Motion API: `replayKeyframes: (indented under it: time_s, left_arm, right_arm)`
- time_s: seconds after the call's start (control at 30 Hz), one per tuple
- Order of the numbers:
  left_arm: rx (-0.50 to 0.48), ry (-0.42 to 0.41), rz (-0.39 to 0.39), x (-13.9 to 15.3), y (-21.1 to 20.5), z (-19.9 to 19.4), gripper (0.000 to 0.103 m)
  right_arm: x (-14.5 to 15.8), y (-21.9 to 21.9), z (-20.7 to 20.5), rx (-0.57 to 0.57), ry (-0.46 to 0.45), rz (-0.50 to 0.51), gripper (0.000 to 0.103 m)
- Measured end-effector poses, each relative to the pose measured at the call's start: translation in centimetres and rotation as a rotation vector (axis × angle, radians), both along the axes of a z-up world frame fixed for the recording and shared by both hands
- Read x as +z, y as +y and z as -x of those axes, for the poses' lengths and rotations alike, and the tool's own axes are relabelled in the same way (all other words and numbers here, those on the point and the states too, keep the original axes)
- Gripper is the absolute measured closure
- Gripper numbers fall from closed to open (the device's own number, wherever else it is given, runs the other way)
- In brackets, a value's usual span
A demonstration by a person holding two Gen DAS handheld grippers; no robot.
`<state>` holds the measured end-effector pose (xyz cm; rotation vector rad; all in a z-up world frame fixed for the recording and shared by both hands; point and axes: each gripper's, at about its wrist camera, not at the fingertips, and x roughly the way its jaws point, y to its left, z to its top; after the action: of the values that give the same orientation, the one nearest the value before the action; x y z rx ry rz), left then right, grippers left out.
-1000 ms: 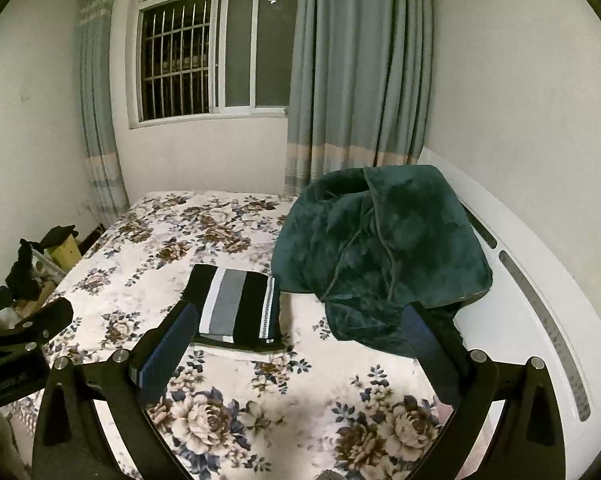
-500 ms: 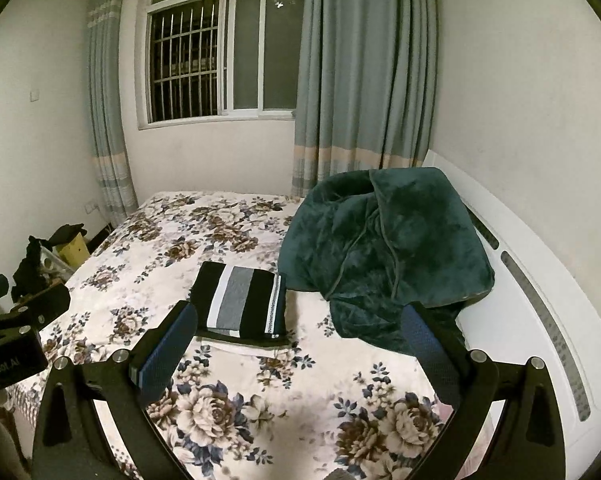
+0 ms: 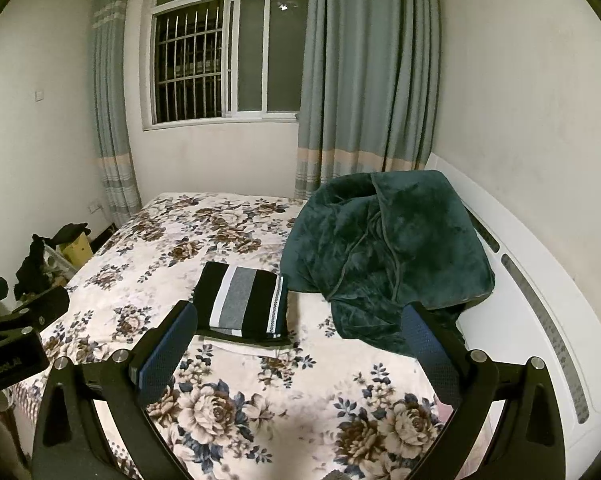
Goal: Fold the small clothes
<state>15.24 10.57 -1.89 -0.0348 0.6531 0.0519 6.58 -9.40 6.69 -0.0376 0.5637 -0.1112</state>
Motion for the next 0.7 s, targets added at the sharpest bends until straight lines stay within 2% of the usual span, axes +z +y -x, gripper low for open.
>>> replayKeyframes:
  time_s: [0.7]
  left_arm:
    - [0.023, 0.002, -0.003, -0.3, 0.0, 1.4, 0.0]
  right_arm:
    - [0.4, 0.6, -0.4, 0.029, 0.005, -0.009, 0.0]
